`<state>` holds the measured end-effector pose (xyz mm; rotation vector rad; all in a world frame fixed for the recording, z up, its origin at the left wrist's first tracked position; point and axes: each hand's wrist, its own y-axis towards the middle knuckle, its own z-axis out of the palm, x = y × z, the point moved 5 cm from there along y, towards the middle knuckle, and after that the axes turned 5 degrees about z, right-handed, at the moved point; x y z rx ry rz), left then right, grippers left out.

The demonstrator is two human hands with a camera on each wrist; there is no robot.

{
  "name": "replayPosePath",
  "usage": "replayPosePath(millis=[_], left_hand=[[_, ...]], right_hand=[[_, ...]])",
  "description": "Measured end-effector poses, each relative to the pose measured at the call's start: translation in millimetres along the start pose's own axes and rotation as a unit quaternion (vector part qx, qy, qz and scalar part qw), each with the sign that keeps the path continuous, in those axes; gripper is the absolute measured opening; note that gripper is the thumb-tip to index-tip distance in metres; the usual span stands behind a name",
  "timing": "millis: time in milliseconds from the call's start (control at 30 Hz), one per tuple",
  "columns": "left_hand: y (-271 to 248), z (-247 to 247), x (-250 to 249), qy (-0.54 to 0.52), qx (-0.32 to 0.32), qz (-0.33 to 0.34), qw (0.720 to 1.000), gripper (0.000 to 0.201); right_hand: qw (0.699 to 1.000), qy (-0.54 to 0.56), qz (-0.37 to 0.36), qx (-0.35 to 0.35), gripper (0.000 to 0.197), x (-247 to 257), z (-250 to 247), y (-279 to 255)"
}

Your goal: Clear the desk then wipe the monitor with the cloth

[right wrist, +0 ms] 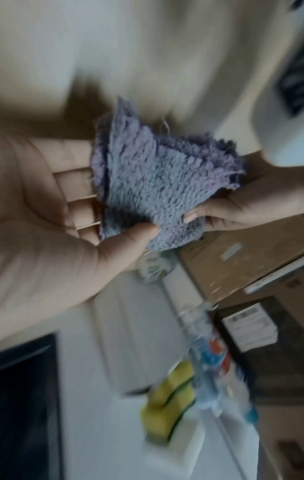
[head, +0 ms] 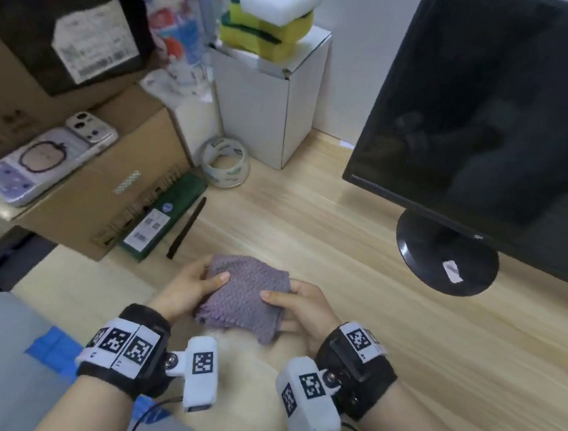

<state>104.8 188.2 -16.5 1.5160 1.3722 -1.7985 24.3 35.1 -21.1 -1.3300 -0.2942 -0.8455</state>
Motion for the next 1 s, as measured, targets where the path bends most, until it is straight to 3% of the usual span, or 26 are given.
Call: replayPosePath(millis=[133,267,333,433,633,800,900,1000], left_hand=[[-21,-75,3,0.083,-0.089,0.015,0.992,0.014],[-41,-138,18,0.173,-0.209,0.01,0.962,0.013],[-44,-155,23,0.209,-0.251,0.003,0.945,0.009],[-42,-171,31,0.254,-0.294,-0.005,0.922,0.015],[-32,-177,44,0.312,-0.303,-0.015,0.901,0.023],[-28,-175,47,0.34,-0.301,-0.002,0.891,0.026],[-31,-177,48,0.338,-0.292,-0.009,0.895,0.027],[-39,-175,36,0.331,-0.338,0.0,0.881,0.026]], right_hand=[[0.994,0.012,0.088,0.061,0.012,-24,70,26],[0.984,0.014,0.159,0.08,0.048,-52,128,42],[0.983,0.01,0.166,0.078,0.057,-60,147,49],[0.984,0.003,0.167,0.067,0.052,-65,165,56],[0.984,-0.028,0.166,0.057,0.034,-69,170,62],[0.979,-0.089,0.163,0.085,0.005,-65,170,63],[0.976,-0.128,0.153,0.082,0.019,-59,167,60],[0.977,-0.138,0.146,0.068,0.013,-48,155,52]])
